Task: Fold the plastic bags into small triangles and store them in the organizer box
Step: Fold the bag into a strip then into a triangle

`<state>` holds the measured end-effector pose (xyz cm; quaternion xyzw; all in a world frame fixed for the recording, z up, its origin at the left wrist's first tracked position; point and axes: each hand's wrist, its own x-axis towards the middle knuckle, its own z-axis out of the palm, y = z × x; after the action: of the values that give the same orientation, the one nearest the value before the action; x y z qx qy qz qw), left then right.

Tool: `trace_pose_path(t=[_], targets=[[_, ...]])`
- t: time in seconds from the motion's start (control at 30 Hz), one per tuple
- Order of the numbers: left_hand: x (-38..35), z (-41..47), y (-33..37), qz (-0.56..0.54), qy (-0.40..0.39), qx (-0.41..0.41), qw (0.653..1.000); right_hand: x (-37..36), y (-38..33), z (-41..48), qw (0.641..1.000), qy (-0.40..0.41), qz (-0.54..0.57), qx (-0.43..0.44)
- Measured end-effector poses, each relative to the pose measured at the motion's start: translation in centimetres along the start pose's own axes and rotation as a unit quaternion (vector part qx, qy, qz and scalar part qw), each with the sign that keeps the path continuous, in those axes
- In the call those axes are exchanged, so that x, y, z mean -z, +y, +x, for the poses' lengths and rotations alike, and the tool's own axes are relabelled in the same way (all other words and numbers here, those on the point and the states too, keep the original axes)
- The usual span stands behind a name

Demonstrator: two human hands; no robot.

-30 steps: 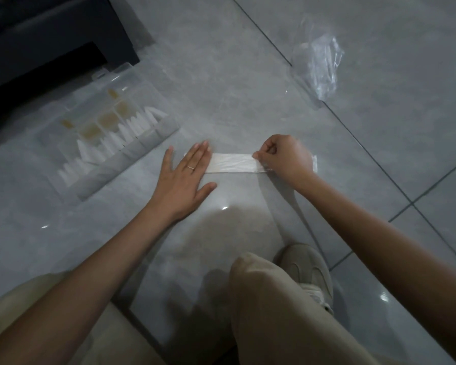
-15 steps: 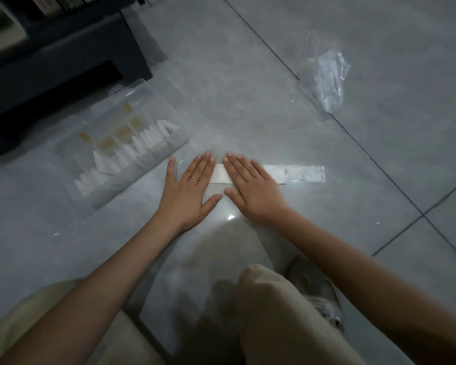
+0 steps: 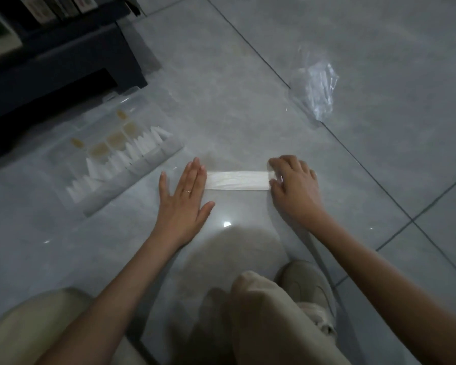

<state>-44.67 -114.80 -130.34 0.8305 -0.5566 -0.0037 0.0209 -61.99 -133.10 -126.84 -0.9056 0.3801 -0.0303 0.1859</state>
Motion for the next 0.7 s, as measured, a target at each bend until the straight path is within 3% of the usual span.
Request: trace_pose_path(t=[0.2, 0.33, 0.53, 0.7], targets=[[0.6, -1.3, 4.2, -0.017, 0.028, -0.026, 0.999, 0.8, -1.4, 0.9, 0.99, -0.111, -0.01, -0.086], [0.4, -1.0, 5.6, -0.025, 0.014, -0.044, 0.999, 0.0, -2.9, -0.6, 0.994, -0.078, -0.059, -0.043], [-0.5, -1.6, 6.2, -0.043, -0.022, -0.051, 0.998, -1.0, -4.3, -2.5, 0.996, -0.059, 0.046, -0.045], [-0.5, -1.4, 5.9, -0.055, -0.03, -0.051, 0.997, -1.1, -4.4, -2.5, 0.996, -0.074, 0.022, -0.04]])
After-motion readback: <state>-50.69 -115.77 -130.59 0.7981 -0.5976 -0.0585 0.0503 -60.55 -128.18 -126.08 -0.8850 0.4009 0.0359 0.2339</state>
